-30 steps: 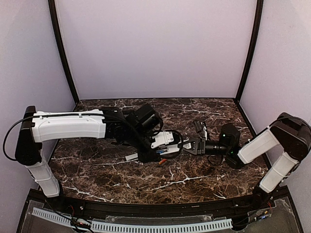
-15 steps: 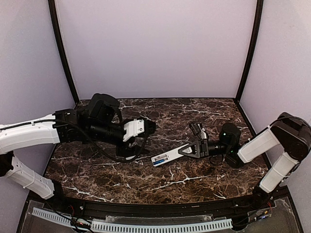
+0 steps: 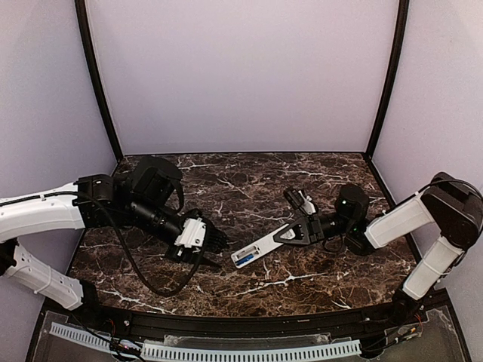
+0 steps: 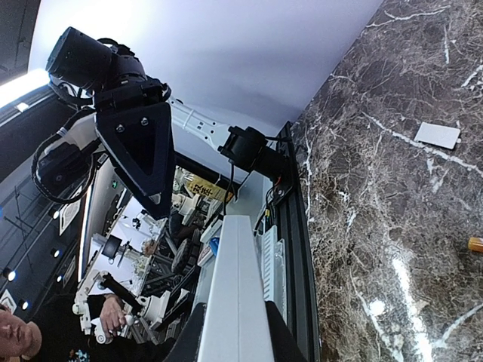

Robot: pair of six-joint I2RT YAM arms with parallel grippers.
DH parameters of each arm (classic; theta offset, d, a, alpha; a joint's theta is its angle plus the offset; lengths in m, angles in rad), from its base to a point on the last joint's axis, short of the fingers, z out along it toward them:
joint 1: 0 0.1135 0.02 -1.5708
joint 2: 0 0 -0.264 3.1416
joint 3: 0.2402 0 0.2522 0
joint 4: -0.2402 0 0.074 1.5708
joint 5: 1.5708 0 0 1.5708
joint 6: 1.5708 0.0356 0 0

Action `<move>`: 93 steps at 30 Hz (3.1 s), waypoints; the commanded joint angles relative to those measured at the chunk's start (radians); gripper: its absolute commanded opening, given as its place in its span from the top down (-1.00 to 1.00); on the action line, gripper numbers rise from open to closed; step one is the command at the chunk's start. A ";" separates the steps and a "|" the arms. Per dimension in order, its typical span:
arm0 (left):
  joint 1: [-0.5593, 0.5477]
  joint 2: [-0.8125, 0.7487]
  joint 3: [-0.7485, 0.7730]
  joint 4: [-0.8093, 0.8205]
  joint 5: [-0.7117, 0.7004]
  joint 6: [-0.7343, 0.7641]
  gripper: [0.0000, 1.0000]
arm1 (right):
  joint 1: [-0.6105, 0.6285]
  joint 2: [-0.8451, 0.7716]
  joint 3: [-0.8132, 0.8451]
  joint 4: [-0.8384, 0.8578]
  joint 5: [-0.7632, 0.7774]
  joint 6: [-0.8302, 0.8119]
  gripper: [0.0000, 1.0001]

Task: Load the batteries into the remote control
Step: Press the battery in the battery compartment.

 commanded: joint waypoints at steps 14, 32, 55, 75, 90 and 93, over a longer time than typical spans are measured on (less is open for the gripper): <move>-0.098 0.086 0.056 -0.096 -0.063 0.114 0.45 | 0.073 0.089 0.090 0.059 -0.030 0.053 1.00; -0.101 0.102 0.045 -0.103 -0.111 0.132 0.62 | 0.099 0.089 0.096 0.070 -0.037 0.055 1.00; -0.106 0.141 0.059 -0.108 -0.132 0.127 0.69 | 0.104 0.096 0.100 0.075 -0.035 0.059 1.00; -0.118 0.227 0.099 -0.127 -0.191 0.056 0.77 | 0.109 0.086 0.109 0.064 -0.026 0.059 1.00; -0.124 0.302 0.135 -0.140 -0.264 0.020 0.80 | 0.114 0.090 0.094 0.168 -0.031 0.118 1.00; -0.126 0.310 0.129 -0.146 -0.259 0.024 0.80 | 0.113 0.086 0.090 0.192 -0.034 0.128 1.00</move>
